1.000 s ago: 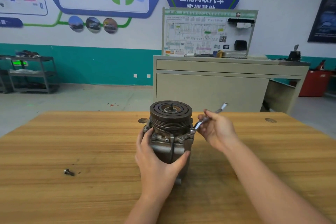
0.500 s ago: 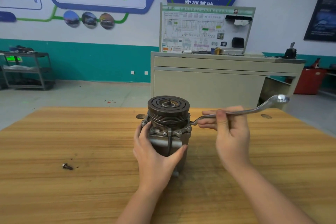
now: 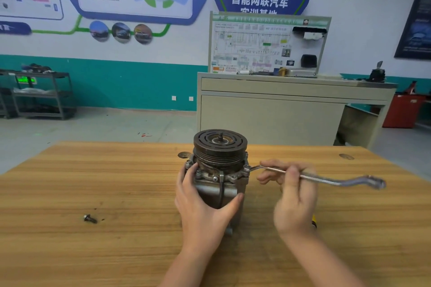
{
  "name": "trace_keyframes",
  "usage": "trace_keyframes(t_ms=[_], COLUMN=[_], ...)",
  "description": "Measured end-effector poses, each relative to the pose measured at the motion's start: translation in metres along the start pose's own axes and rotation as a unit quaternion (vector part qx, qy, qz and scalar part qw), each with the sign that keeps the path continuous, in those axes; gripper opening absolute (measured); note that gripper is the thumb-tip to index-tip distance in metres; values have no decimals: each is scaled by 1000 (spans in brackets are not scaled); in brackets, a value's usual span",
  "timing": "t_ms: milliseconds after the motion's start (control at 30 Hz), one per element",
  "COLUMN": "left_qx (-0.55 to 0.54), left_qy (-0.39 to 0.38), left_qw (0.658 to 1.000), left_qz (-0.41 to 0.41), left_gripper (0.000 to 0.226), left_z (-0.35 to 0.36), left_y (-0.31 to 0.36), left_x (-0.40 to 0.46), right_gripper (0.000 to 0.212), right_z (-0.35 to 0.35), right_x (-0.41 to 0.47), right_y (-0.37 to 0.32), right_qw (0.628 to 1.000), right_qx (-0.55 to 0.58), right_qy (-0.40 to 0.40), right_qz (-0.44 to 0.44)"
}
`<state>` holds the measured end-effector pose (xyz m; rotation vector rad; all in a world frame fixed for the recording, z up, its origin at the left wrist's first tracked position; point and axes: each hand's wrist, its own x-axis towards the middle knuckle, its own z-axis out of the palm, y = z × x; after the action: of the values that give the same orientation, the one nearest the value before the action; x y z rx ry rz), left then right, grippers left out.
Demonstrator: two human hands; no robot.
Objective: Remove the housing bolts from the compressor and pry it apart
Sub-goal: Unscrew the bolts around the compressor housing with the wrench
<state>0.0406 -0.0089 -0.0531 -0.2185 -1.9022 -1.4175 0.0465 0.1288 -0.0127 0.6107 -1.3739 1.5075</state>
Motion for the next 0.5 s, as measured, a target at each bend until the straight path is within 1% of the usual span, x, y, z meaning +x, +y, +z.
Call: trace_keyframes(t_ms=[33,67,100,133,167,200,233,267,300,333,367,400,433,500], left_qx=[1,1,2,3,5,7,10,10,8,6,6,8,11,14], left_qy=[0,0,1,1,1,0,-1,-1,-3,-5,-6,-4,-3,-1], left_qw=[1000,1000,1000,1000,1000,1000,1000,1000,1000,1000,1000,1000,1000,1000], left_qz=[-2,-3,-2,0,1,2,2,1,0,-2,-5,-5,-4,-8], left_gripper=[95,95,95,95,96,96,96,95,94,94,95,95,95,96], left_z=[0,1,1,1,1,2,2,2,3,3,3,3,4,4], left_y=[0,-1,-1,-2,-2,-2,-2,-2,-2,-2,-3,-3,-4,-3], left_x=[0,0,0,0,1,1,2,2,2,3,2,2,3,4], right_gripper=[28,33,34,31,29,29,30,30,28,27,26,26,25,19], right_z=[2,5,7,8,10,11,10,9,6,2,-3,-7,-9,-8], right_x=[7,15,24,35,45,54,60,66,71,74,76,76,74,63], right_y=[2,5,11,19,26,32,35,36,34,31,26,20,14,4], right_qw=[996,984,962,929,888,851,824,812,810,816,832,859,892,952], right_qx=[43,84,125,166,197,219,243,272,308,338,348,328,283,155], right_qy=[49,95,131,153,156,142,127,125,133,141,138,126,105,64], right_qz=[53,121,203,294,384,456,496,502,482,448,409,372,336,257])
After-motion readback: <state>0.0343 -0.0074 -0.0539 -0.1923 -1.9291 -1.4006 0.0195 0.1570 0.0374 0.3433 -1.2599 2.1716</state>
